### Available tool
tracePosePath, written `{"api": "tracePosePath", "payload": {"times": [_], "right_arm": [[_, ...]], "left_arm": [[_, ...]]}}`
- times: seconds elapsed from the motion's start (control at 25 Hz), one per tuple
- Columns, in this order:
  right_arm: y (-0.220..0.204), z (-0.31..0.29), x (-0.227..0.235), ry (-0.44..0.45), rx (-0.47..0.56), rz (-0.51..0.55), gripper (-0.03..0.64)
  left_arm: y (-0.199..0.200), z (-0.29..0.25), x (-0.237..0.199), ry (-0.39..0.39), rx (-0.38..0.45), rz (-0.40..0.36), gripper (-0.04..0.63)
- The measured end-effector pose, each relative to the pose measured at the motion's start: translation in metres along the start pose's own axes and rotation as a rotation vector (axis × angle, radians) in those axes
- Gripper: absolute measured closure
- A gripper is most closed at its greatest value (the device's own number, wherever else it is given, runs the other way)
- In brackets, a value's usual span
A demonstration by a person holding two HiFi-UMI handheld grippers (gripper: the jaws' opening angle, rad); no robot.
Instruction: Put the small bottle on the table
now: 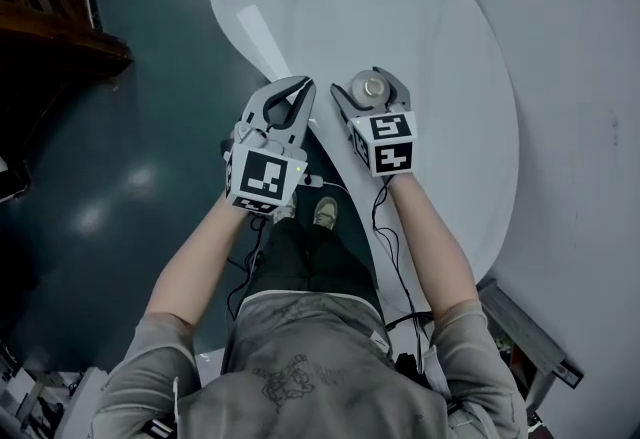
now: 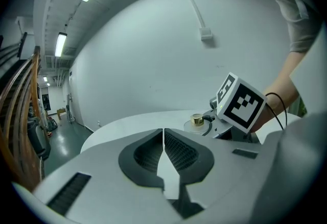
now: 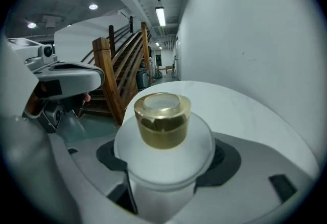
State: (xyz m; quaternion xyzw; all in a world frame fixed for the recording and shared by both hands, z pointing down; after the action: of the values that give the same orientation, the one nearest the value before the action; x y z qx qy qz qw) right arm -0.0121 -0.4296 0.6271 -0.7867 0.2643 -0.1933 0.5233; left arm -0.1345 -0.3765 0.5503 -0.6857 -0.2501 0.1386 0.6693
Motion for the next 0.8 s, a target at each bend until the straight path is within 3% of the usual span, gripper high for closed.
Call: {"api": "tracePosePath", "payload": {"times": [0.44,0.8], "right_arm": [[-0.039,-0.016,-0.002,-0.013,-0.052,0.001,0.272],[-0.044,-0.017,-0.003,-0.032,0.023,0.012,0.272]], "left_arm": [[-0.033,0.002,0.01,-0.025,-0.056,0.01,0.572],[-0.04,0.011,0.016,-0.045,-0.073,0.016,0.572]]}}
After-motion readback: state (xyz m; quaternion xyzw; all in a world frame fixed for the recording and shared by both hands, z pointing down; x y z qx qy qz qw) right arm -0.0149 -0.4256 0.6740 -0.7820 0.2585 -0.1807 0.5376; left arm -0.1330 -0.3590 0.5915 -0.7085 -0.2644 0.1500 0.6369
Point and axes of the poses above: the fingertips, and each gripper's own axes: z backward along the fingers, x to its right, y out of its top, the point moved 5 cm from there along z, backward along the fingers, and after that the axes turned 15 degrees about x, right-handed, at the moved point
